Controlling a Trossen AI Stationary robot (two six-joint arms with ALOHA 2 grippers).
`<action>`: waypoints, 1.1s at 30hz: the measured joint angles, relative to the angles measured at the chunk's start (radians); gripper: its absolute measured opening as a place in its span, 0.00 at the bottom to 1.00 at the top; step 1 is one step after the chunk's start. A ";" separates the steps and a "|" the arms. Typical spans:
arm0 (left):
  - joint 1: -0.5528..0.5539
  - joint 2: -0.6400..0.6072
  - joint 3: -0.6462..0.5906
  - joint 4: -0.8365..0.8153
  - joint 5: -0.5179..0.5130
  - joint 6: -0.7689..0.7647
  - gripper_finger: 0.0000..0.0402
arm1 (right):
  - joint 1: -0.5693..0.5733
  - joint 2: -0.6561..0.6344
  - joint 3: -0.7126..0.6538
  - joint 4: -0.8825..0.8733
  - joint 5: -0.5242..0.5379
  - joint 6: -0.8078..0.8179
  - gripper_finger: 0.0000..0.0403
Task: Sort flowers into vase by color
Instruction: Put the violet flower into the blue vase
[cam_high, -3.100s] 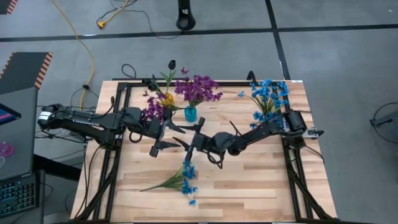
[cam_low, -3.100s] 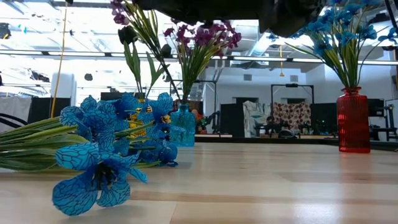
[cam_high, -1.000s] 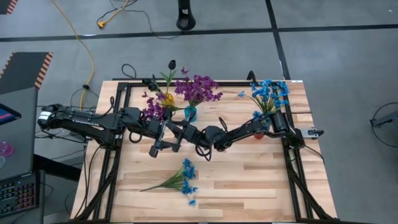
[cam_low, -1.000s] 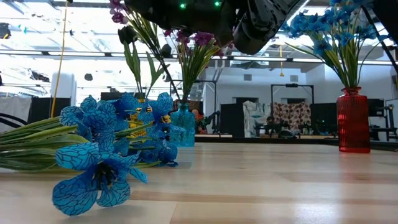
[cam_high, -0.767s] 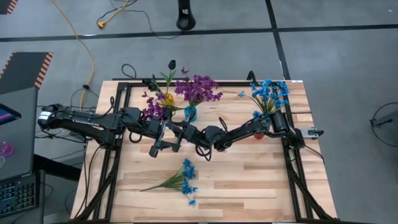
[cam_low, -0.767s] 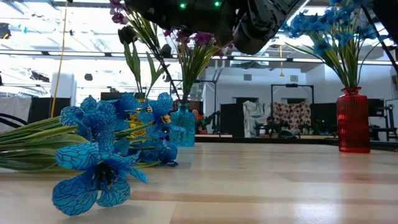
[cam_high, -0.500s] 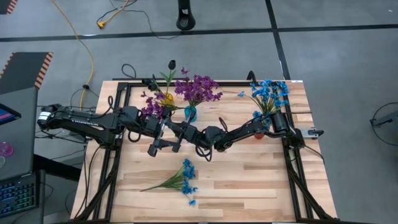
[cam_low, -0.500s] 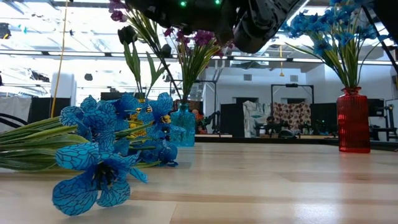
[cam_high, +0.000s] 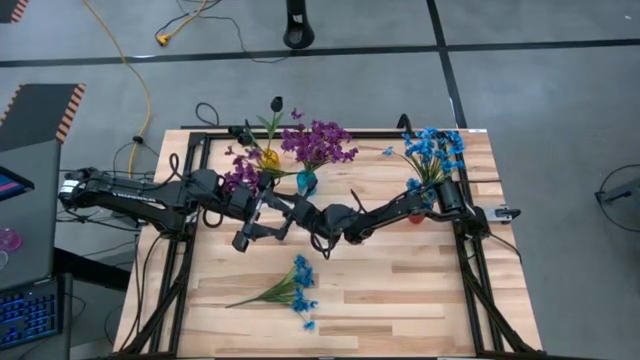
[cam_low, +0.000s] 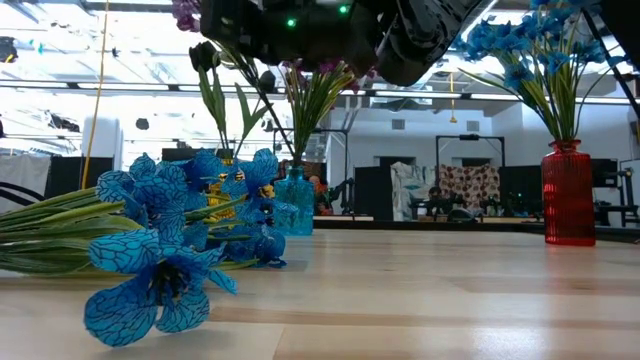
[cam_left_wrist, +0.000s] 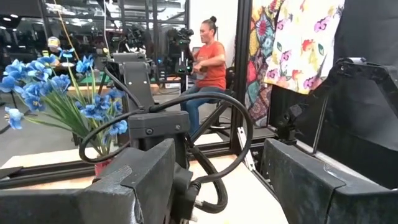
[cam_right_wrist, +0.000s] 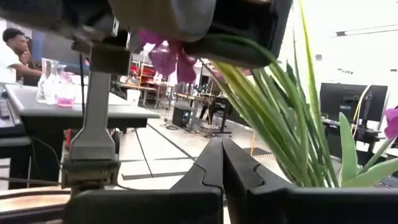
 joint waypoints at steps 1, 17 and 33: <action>0.000 0.000 0.000 0.000 0.000 0.000 0.59 | 0.000 0.000 0.000 0.002 0.000 0.000 0.08; 0.000 0.000 0.000 -0.001 0.000 0.003 0.59 | 0.005 0.000 0.008 -0.013 -0.285 -0.008 0.13; 0.000 0.000 0.001 -0.001 0.000 0.003 0.59 | 0.012 0.001 0.052 -0.087 -0.080 -0.009 0.58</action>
